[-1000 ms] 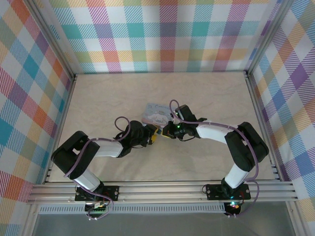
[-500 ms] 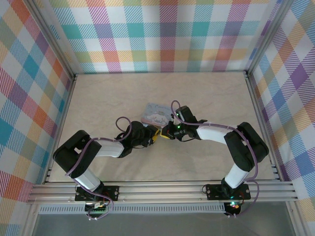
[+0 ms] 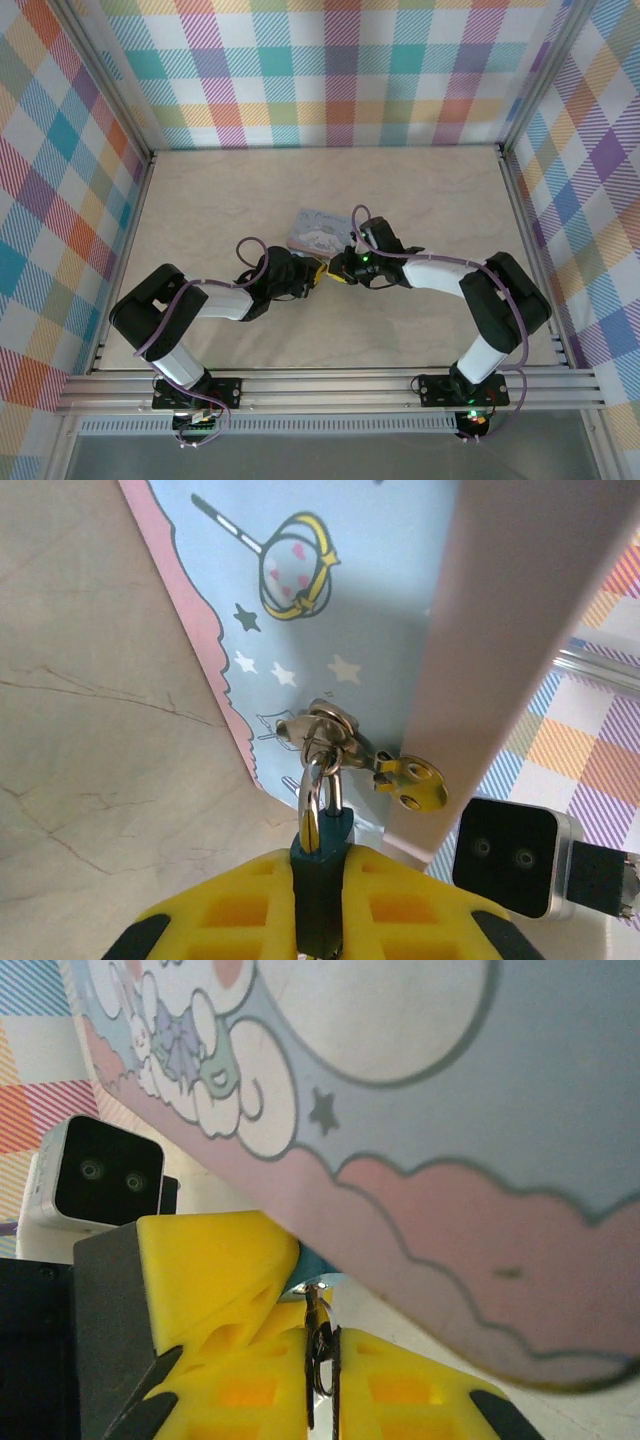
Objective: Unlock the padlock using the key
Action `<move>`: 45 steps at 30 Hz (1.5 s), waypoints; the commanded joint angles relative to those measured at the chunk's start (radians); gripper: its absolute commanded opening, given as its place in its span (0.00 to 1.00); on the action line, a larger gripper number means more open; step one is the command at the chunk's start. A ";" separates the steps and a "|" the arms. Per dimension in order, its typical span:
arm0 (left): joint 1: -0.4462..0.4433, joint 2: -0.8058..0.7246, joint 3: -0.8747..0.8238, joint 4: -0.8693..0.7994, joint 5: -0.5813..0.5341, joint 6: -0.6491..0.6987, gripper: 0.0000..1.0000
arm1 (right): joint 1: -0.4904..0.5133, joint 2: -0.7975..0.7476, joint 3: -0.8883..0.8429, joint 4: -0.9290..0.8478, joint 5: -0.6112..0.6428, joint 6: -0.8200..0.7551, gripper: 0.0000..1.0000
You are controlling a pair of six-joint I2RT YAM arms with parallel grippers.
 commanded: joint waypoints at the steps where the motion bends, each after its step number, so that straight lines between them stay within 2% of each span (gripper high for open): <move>1: -0.009 0.005 0.012 0.020 -0.015 0.000 0.02 | 0.002 -0.057 -0.023 0.018 0.019 -0.011 0.19; 12: -0.009 -0.003 0.009 0.010 -0.022 0.002 0.00 | -0.001 -0.172 -0.049 -0.062 0.141 -0.113 0.28; 20: -0.009 -0.020 0.006 -0.007 -0.031 -0.003 0.00 | -0.004 -0.324 -0.040 -0.129 0.277 -0.338 0.45; 26: -0.010 -0.021 0.010 -0.017 -0.029 -0.007 0.00 | -0.007 -0.418 -0.048 -0.129 0.364 -0.509 0.64; 31: -0.009 -0.021 0.010 -0.021 -0.029 -0.008 0.00 | -0.007 -0.499 -0.108 -0.040 0.450 -0.638 0.92; 33: -0.009 -0.022 0.010 -0.022 -0.029 -0.007 0.00 | -0.007 -0.534 -0.149 0.021 0.483 -0.686 1.00; 39: -0.009 -0.025 0.010 -0.027 -0.028 -0.038 0.00 | -0.007 -0.570 -0.270 0.234 0.511 -0.937 1.00; 45: -0.008 -0.028 0.010 -0.036 -0.022 -0.048 0.00 | -0.007 -0.502 -0.235 0.198 0.533 -1.081 1.00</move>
